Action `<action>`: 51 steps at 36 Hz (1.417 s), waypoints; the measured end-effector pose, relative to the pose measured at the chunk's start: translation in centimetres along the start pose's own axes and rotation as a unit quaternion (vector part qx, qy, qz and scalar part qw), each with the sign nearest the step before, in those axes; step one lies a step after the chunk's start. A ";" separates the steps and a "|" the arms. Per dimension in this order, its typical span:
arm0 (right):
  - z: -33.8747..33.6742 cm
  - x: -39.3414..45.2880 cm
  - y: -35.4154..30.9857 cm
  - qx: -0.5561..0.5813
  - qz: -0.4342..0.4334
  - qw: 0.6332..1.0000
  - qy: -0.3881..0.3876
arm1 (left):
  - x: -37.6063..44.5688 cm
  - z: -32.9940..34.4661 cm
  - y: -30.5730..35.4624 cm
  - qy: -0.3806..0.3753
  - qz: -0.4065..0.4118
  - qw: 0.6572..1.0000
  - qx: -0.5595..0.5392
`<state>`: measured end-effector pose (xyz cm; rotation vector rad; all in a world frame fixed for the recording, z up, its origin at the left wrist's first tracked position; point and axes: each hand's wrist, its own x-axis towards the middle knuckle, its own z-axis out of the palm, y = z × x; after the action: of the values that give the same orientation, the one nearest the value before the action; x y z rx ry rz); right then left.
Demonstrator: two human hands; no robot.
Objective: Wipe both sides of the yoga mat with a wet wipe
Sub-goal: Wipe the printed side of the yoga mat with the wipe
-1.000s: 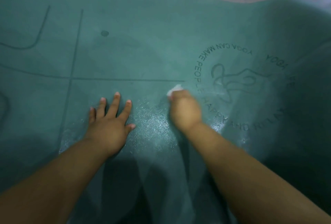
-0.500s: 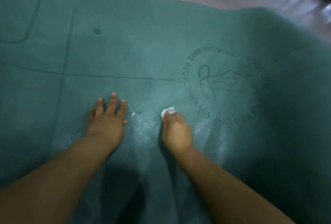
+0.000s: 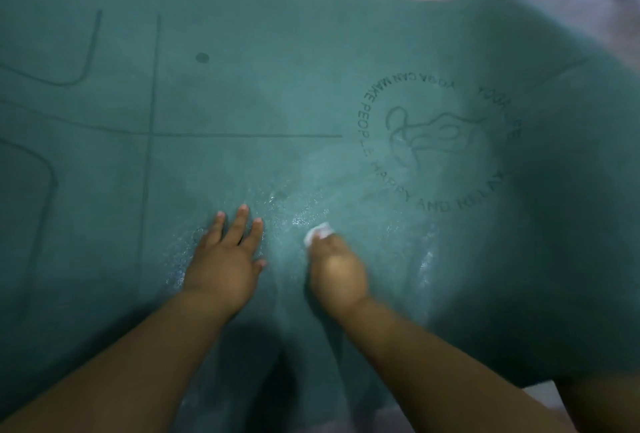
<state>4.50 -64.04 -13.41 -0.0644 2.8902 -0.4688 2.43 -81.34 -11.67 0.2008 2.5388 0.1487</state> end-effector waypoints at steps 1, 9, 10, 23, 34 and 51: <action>0.0 -0.9 -1.1 0.015 -0.087 0.996 -0.023 | 0.1 0.0 -0.1 -0.003 0.000 1.000 -0.004; -6.3 1.5 9.5 -0.067 0.158 0.985 0.025 | 0.1 0.3 -0.8 -0.005 0.009 0.999 -0.035; -6.9 1.4 10.8 -0.042 0.276 0.958 0.058 | 0.0 0.3 -0.7 -0.007 0.008 0.999 -0.039; 0.6 -7.0 0.0 -0.027 -0.186 0.982 -0.006 | -0.4 -0.5 -0.9 -0.027 0.025 0.999 -0.019; -0.4 -8.0 4.3 0.060 0.326 0.930 0.159 | -5.6 2.1 -1.1 -0.030 0.030 0.999 0.032; -2.7 -12.4 6.9 -0.002 0.362 0.932 -0.010 | -9.1 2.6 -1.4 -0.075 0.054 0.994 0.060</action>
<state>15.93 -55.73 -10.63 0.9488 2.6241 -0.3062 11.20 -84.12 -9.02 0.3835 2.3895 0.0213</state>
